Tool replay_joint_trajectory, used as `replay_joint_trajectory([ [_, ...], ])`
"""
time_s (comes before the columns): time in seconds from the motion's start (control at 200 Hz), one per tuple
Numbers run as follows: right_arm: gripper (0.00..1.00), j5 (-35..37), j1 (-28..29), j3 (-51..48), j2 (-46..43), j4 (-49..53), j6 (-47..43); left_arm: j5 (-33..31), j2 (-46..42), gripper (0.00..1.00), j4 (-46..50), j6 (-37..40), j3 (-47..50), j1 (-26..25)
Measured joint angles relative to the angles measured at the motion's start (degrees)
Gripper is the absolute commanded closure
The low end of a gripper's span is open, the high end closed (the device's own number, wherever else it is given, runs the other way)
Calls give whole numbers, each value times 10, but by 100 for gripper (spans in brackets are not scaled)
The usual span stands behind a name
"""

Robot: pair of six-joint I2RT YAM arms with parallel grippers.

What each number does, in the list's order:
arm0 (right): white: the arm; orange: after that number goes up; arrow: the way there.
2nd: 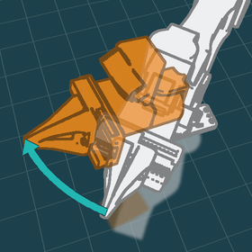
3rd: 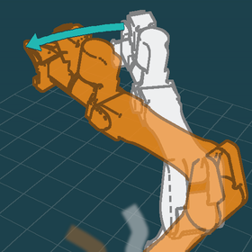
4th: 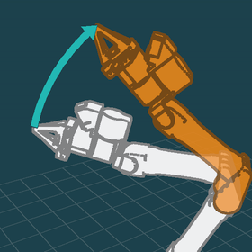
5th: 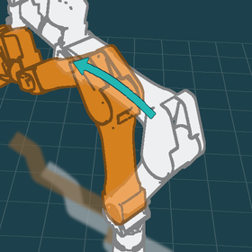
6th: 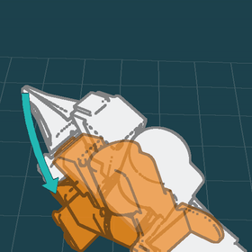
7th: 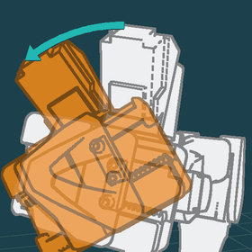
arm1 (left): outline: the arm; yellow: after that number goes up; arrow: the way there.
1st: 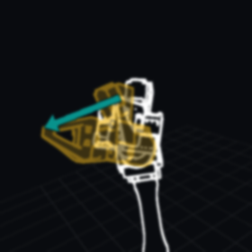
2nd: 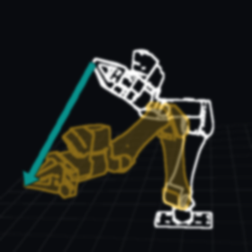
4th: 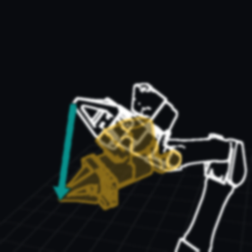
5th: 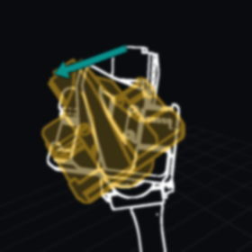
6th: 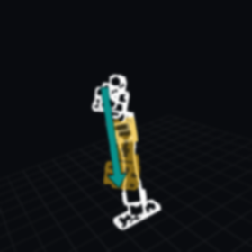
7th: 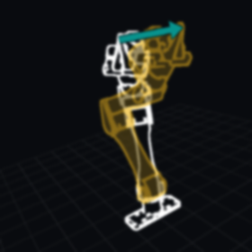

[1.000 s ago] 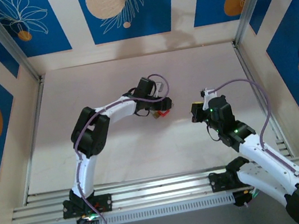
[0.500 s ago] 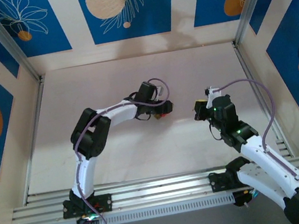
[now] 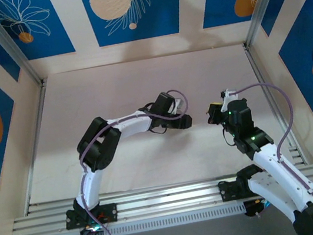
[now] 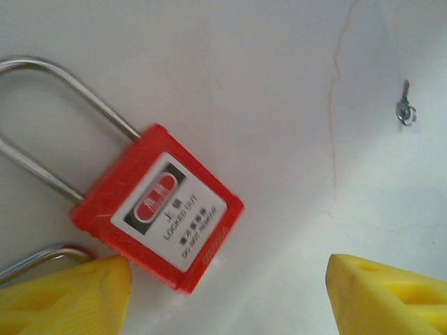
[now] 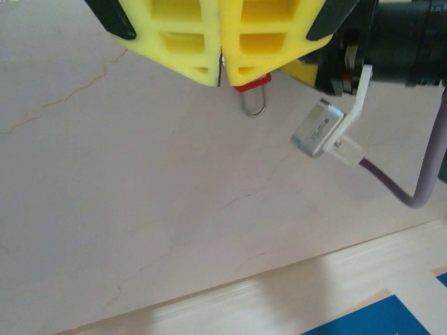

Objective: Unlock with the key

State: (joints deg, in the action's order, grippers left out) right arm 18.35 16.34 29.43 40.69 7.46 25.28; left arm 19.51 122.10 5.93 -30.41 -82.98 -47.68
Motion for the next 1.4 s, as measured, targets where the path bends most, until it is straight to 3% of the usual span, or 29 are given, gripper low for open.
replay_joint_trajectory([
  [0.215, 100, -4, -22, 0, -12, 10, 5, 32, 0, 19, -26, -21, 1, -23],
  [0.385, 100, -8, -31, 0, -13, 12, 9, 30, -4, 17, 1, 11, -18, -21],
  [0.565, 100, -19, -38, 0, -13, 14, 17, -9, 8, 15, 88, 103, -131, -10],
  [0.705, 100, -36, -50, -2, -14, 13, 28, -11, 53, 15, 130, 163, -246, 7],
  [0.84, 100, -48, -57, -7, -18, 11, 36, -6, 102, 15, 160, 192, -291, 19],
  [1.065, 100, -54, -59, -7, -19, 12, 38, 8, 169, 15, 197, 209, -310, 23],
  [1.235, 100, -56, -60, -7, -19, 12, 38, 24, 169, 16, 203, 210, -320, 25],
  [1.401, 100, -58, -61, -7, -19, 12, 38, 30, 146, 16, 190, 209, -271, 25],
])
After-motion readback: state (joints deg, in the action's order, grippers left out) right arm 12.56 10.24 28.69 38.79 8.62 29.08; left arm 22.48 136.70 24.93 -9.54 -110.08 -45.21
